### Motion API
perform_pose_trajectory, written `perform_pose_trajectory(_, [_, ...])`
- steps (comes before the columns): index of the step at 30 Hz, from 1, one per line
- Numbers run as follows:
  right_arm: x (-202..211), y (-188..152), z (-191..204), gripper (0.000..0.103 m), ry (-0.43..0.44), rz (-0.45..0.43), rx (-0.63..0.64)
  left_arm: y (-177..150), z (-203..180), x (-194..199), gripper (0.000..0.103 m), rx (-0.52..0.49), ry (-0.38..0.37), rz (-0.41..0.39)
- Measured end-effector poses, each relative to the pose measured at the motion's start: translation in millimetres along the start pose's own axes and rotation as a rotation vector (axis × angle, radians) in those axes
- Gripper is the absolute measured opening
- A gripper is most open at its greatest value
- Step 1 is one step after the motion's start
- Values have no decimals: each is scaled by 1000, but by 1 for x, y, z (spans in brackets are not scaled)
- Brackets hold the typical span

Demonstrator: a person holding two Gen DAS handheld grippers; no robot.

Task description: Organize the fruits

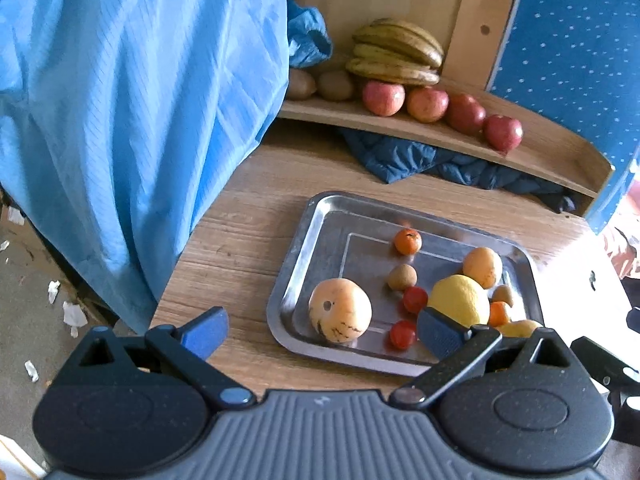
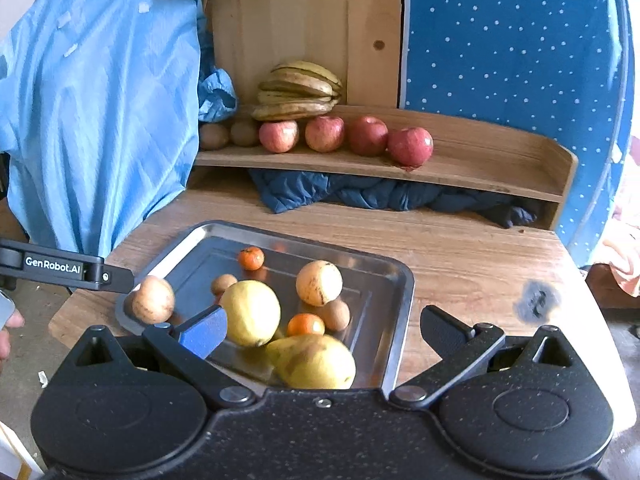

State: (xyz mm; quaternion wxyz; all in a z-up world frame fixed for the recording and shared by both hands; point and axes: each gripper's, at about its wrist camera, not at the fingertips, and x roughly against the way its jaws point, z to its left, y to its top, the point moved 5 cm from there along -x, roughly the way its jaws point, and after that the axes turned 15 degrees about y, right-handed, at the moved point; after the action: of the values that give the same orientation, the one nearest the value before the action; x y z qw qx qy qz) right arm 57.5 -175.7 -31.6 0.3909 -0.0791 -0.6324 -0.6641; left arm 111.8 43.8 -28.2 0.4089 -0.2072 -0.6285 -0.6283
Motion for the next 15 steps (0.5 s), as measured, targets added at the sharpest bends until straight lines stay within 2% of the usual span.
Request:
perform_pose_trajectory(8, [22,-10,28,102,-32,-37,-25,-14,14,22,102,-73,-33,-57])
perform_pose_trajectory(15, [36,-23,51,102,-43,-48,-37,-24,28,32,102,-81,-71,-91])
